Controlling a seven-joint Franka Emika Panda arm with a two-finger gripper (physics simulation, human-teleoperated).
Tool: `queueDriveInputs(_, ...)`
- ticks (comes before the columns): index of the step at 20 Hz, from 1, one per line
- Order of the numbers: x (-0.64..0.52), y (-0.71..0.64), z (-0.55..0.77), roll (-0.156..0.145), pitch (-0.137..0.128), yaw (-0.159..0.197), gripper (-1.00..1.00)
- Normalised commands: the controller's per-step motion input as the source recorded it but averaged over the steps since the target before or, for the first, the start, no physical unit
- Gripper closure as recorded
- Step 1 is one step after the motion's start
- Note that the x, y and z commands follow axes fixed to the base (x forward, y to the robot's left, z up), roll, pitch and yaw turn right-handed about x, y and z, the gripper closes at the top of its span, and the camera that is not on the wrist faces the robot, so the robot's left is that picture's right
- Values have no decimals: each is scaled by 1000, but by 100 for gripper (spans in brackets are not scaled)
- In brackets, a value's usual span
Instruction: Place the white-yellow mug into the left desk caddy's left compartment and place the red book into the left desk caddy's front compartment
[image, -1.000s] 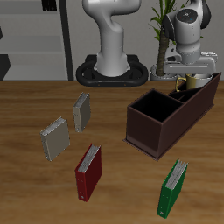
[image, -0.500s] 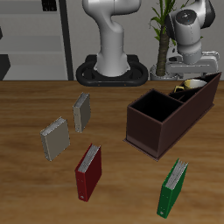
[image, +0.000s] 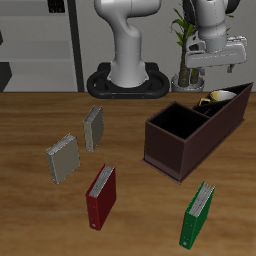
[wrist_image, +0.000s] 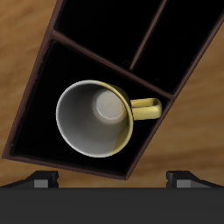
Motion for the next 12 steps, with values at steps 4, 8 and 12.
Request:
queueDriveInputs(4, 491, -905, 533, -232, -80, 82, -100)
queueDriveInputs(8, 398, -663, 297, -165, -34, 80, -100)
queueDriveInputs(12, 430, -672, 209, -133, 2, 97, -100)
